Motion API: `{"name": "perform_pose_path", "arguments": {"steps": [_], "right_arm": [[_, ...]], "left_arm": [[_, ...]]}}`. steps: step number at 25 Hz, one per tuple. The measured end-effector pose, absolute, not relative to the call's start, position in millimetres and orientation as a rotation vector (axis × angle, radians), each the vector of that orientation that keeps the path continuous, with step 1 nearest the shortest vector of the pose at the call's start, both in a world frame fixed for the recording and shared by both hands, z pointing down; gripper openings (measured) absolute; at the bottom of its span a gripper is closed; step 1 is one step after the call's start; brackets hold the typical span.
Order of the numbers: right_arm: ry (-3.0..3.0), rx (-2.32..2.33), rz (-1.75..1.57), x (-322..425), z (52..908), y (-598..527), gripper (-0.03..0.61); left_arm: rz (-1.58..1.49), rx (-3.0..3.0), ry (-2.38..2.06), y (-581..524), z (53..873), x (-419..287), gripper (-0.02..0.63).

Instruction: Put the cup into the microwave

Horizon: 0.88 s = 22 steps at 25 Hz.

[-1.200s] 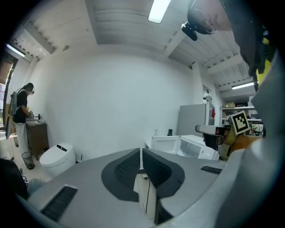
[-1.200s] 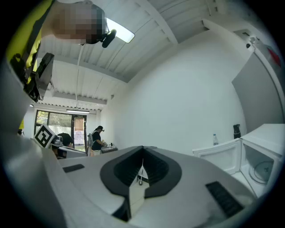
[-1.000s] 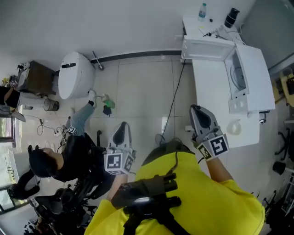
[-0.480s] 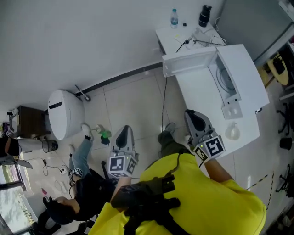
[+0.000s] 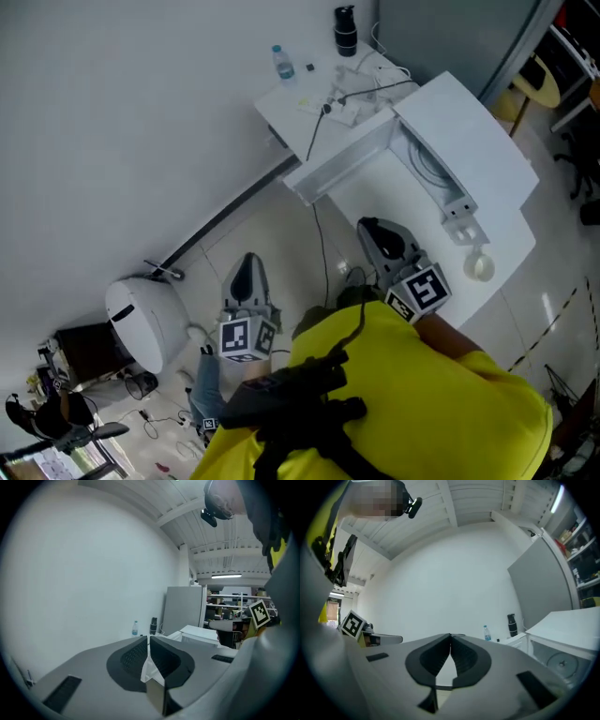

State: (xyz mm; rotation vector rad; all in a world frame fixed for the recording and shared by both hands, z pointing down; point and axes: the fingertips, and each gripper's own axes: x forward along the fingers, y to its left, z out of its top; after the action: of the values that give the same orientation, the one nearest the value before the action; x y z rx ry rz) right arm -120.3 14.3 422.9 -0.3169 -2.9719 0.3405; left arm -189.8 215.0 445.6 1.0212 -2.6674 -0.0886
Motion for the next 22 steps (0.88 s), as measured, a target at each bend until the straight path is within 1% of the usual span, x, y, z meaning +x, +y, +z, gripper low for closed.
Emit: {"name": "perform_pose_path", "arguments": {"steps": [6, 11, 12, 14, 19, 20, 22], "right_arm": [[-2.976, 0.092, 0.366, -82, 438, -58, 0.008], [-2.927, 0.585, 0.404, -20, 457, -118, 0.009], [-2.894, 0.701, 0.415, -6, 466, -129, 0.052], [-2.798, 0.918, 0.452, 23, 491, -147, 0.175], [-2.459, 1.481, 0.614, 114, 575, -177, 0.438], [-2.381, 1.583, 0.622, 135, 595, -182, 0.476], [-2.201, 1.750, 0.611, 178, 641, -195, 0.483]], "left_arm": [[-0.079, 1.410, -2.508, 114, 444, -216, 0.015], [-0.027, 1.813, -2.223, 6, 450, -189, 0.015], [-0.015, 1.884, -2.147, -15, 454, -182, 0.015], [0.013, 2.001, -2.011, -51, 462, -166, 0.015], [0.141, 2.255, -1.740, -107, 491, -138, 0.015], [0.158, 2.275, -1.684, -115, 498, -133, 0.015], [0.188, 2.311, -1.577, -131, 511, -121, 0.015]]}}
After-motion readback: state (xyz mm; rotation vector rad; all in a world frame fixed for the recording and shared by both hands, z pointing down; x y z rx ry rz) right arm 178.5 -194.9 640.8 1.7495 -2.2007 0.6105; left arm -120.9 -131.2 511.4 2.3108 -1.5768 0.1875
